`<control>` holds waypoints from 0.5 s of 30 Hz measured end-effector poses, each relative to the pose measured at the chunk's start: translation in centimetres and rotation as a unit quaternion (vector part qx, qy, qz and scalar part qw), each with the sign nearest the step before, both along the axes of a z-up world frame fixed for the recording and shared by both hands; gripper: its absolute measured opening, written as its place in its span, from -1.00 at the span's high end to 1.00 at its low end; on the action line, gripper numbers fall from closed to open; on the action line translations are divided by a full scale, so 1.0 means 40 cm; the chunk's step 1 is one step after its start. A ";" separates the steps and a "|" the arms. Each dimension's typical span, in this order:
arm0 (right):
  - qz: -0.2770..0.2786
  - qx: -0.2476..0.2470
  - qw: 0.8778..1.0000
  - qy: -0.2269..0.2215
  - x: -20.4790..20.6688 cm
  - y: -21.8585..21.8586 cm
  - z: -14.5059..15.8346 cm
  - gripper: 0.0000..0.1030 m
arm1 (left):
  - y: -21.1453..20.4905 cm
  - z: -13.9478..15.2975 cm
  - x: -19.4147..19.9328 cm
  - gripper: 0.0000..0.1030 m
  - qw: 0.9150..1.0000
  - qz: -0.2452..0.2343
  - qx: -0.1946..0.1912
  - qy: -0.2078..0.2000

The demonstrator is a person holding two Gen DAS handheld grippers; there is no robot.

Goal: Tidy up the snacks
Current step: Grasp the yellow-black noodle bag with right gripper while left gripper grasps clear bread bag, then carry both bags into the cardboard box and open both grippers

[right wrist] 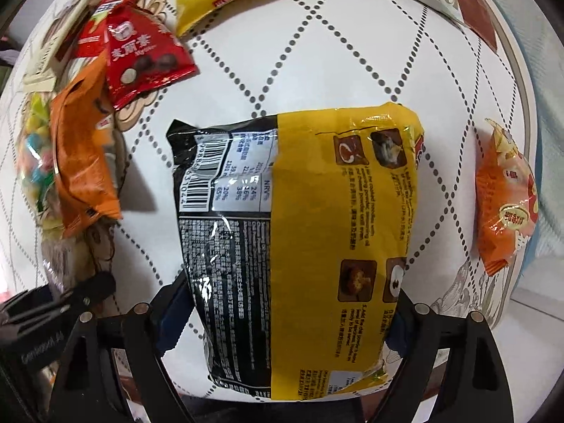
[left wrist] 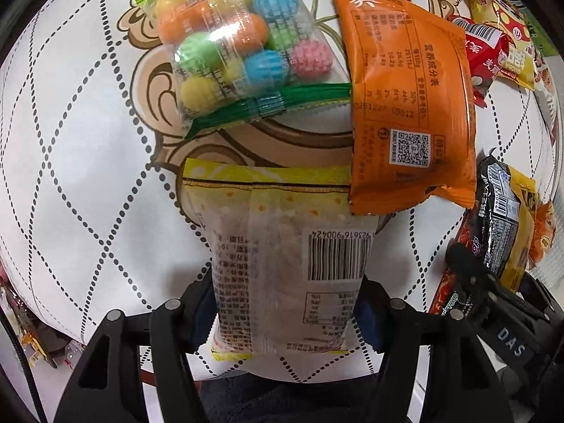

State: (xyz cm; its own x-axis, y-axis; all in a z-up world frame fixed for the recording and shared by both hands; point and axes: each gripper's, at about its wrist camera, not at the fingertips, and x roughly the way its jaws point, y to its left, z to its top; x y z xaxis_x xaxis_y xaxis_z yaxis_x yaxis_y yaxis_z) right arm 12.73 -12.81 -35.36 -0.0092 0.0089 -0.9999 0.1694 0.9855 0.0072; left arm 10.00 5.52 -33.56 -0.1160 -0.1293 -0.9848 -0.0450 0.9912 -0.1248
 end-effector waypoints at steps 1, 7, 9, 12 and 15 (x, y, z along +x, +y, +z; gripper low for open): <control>-0.003 -0.003 1.000 -0.001 0.003 0.004 -0.006 -0.76 | 0.004 0.036 0.000 -0.24 1.000 -0.001 -0.002 -0.001; -0.004 -0.018 1.000 -0.013 -0.015 0.066 -0.041 -0.70 | 0.028 0.076 -0.029 0.02 1.000 -0.003 -0.001 -0.022; -0.006 -0.019 1.000 -0.019 -0.047 0.081 -0.018 -0.68 | 0.034 0.097 -0.038 0.11 1.000 -0.001 0.001 -0.031; -0.002 -0.016 0.999 -0.030 -0.081 0.089 0.017 -0.68 | 0.047 0.132 -0.061 0.15 0.999 0.002 -0.003 -0.039; 0.008 0.002 0.999 -0.042 -0.113 0.095 0.055 -0.67 | 0.062 0.178 -0.087 0.16 0.999 0.004 -0.004 -0.045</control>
